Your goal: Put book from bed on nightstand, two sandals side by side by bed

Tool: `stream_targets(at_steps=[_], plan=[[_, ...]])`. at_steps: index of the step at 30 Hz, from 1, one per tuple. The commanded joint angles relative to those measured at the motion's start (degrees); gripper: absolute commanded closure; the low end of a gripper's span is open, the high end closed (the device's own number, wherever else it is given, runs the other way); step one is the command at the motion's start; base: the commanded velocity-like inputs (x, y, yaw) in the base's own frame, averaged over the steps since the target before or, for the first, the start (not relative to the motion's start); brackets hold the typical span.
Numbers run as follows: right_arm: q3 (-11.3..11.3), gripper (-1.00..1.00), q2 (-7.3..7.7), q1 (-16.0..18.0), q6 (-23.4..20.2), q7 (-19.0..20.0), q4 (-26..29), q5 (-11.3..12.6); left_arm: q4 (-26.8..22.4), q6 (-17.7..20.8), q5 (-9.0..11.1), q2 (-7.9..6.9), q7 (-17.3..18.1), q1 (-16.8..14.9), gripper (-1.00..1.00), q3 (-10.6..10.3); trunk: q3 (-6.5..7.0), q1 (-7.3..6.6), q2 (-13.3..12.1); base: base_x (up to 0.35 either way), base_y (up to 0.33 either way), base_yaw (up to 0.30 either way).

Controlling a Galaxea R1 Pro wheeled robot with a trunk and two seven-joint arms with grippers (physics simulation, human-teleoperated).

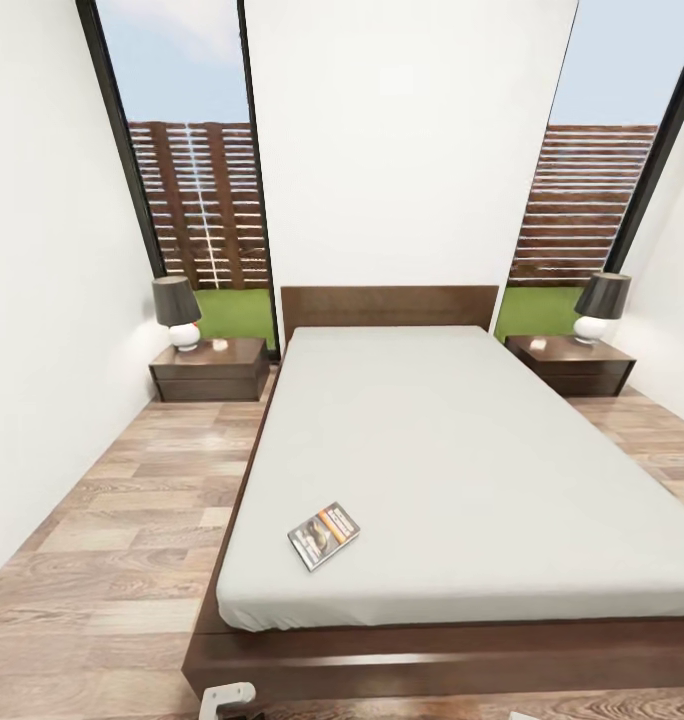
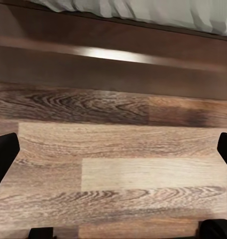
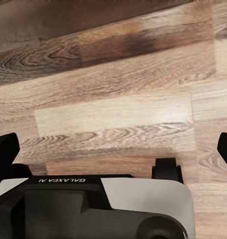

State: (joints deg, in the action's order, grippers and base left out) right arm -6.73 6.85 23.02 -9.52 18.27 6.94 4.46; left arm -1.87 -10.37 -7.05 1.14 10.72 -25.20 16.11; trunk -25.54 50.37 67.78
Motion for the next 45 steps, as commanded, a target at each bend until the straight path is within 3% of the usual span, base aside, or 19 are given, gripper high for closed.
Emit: stream_targets(at_steps=[1,45], plan=[[-0.3,-1.0,0.0,0.01,-0.48,0.19,0.1,0.46,0.02,-0.18,-0.6,0.0,0.09,-0.03,-1.0,0.5,0.13,-0.23,-0.38,0.0,0.0,0.0],[-0.3,-1.0,0.0,0.01,-0.44,0.19,0.1,0.46,0.02,-0.18,-0.6,0.0,0.09,-0.03,-1.0,0.5,8.03,-9.89,-18.03,0.0,0.0,0.0]])
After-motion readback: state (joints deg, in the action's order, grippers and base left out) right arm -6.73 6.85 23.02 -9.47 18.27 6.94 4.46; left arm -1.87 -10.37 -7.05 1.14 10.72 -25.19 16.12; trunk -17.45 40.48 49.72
